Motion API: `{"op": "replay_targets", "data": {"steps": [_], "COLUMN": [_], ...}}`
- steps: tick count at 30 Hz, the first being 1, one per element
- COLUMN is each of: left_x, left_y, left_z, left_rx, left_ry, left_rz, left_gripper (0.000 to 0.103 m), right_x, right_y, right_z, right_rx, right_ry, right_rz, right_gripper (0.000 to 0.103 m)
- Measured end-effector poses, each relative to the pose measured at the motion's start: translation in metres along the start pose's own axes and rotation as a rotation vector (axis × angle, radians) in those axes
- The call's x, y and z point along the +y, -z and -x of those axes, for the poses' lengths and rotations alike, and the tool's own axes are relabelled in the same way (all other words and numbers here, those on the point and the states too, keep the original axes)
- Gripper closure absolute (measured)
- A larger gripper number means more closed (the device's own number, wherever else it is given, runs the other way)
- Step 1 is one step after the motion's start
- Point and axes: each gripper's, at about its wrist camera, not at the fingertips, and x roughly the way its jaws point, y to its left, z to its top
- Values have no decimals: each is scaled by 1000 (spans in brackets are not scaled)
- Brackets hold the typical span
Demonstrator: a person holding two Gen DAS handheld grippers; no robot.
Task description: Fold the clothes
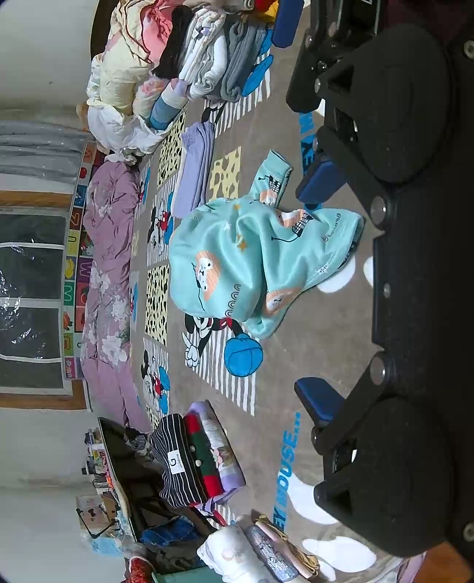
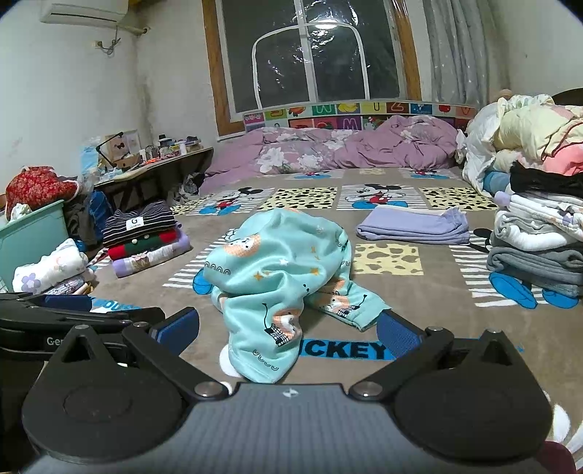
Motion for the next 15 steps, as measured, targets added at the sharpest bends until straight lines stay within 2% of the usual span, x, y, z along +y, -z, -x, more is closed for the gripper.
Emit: {"op": "replay_targets", "data": {"steps": [15], "left_x": [0], "left_y": [0], "left_z": [-3], "left_rx": [9], "left_ry": [-1], "left_rz": [0], "left_gripper": [0], "right_x": [1], "right_y": [1], "right_z": [-1], "right_rx": [-4], "right_ry": [-4], "right_rz": [-2], "right_gripper": [0]}}
